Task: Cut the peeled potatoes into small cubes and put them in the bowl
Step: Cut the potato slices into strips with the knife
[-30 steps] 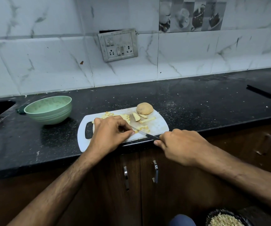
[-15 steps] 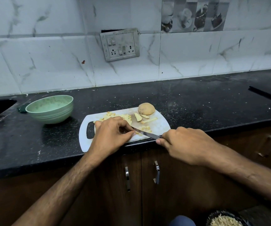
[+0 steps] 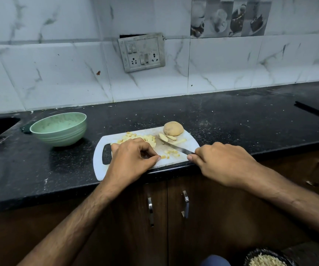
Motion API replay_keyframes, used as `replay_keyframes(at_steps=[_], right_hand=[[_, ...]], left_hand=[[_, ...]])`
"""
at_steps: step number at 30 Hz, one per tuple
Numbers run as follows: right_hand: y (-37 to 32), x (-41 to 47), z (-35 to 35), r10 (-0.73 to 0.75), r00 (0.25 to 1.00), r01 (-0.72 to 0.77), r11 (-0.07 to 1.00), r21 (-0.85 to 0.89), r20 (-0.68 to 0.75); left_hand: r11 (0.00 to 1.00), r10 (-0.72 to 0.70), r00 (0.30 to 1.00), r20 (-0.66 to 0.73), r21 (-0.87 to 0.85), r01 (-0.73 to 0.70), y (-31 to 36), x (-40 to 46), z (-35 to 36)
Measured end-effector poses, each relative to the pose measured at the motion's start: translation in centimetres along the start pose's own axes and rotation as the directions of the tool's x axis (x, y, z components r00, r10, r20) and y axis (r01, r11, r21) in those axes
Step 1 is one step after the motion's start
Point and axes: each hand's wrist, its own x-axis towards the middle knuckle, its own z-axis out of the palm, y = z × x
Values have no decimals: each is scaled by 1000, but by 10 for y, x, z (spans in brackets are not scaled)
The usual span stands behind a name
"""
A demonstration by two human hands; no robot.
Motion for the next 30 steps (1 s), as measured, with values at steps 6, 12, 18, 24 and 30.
replay_keyframes(at_steps=[6,12,18,24,30], right_hand=[[-7,-10,8,-33,999,33,999,-10,41],[-11,-11,8,-46,998,47,999,-8,40],[-17,-13,12,-63,997,64,997,-35,37],[-12,-9,5,-176,984,179,974,-141,34],[-3,-3,3,-259,965,258,934,-247,31]], left_hand=[[999,5,1000,-6,36,-4,0,0,0],[999,4,1000,17,51,-5,1,1,-1],[997,28,999,45,66,-31,-1,2,-1],[945,202,978,51,252,-208,2,4,-9],[763,565,712,417,64,-643,3,26,-13]])
